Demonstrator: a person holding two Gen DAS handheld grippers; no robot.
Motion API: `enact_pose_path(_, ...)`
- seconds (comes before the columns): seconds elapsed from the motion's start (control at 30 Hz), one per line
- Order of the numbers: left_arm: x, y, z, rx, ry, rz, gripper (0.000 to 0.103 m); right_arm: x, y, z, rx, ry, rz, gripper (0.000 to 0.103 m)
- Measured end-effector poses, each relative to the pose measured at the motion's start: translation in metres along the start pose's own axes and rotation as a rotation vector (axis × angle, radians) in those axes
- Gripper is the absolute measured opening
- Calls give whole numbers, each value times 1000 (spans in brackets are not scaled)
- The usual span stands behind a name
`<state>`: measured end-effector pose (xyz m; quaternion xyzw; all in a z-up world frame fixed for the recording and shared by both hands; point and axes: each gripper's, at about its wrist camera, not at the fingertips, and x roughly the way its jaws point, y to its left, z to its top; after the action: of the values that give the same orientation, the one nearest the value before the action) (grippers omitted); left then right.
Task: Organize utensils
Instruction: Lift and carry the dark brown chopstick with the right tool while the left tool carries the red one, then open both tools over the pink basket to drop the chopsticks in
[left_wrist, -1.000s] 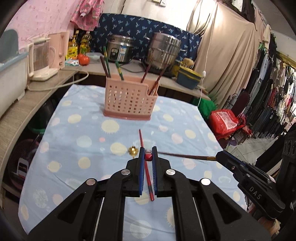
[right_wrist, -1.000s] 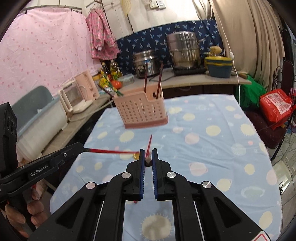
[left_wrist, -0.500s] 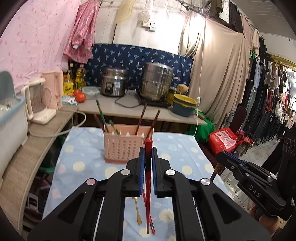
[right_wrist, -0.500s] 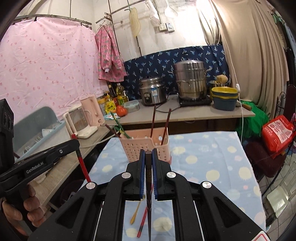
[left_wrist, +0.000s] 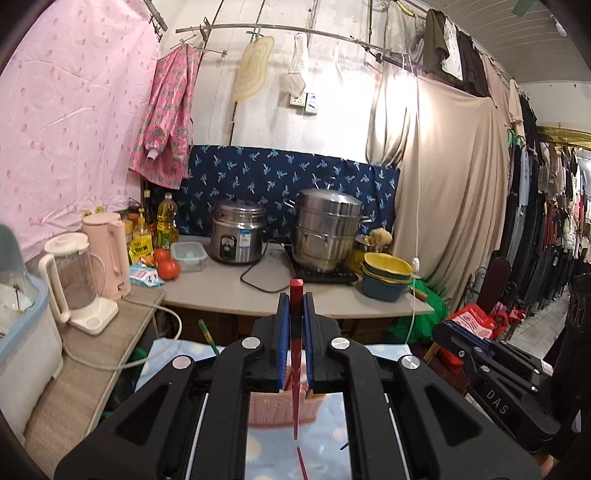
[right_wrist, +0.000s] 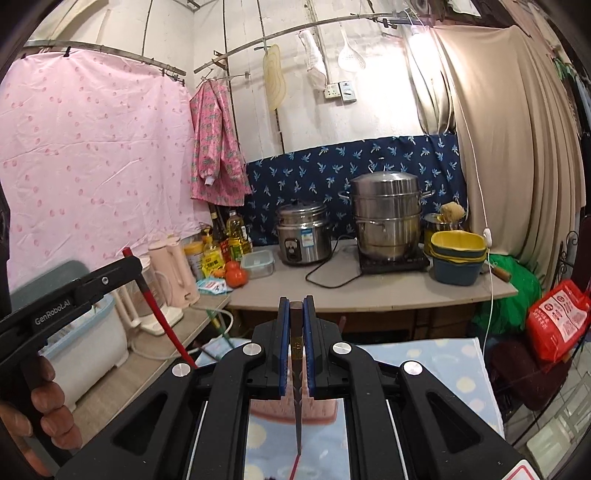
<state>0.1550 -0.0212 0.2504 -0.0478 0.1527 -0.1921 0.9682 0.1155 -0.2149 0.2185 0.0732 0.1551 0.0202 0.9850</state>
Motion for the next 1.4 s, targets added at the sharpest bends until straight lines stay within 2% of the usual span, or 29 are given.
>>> enact_pose_path(0.2, 41, 14, 20, -8, -19, 40, 7, 46, -6, 25, 12, -16, -20, 7)
enact_pose_path(0.37, 74, 32, 28, -12, -14, 91, 7, 84, -9, 29, 19, 4, -24, 7)
enact_pose_path(0.6, 116, 56, 18, -24, 33, 125, 7, 130, -8, 15, 18, 48, -17, 7)
enact_pose_path(0.9, 158, 69, -15, -28, 125, 134, 8, 177, -13, -20, 25, 141, -31, 7)
enact_pose_path(0.97, 161, 70, -20, -32, 129, 148, 10, 178, -14, -25, 33, 138, -44, 12)
enact_pose_path(1.0, 162, 71, -21, -34, 130, 158, 20, 178, -15, -26, 37, 136, -56, 22)
enact_pose_path(1.03, 162, 72, -21, -39, 130, 163, 26, 178, -16, -27, 44, 130, -61, 36)
enact_pose_path(1.07, 162, 74, -23, -47, 125, 172, 36, 176, -17, -27, 48, 121, -64, 41)
enact_pose_path(1.4, 152, 75, -29, -52, 136, 167, 37, 159, -9, -32, 19, 115, -66, 43)
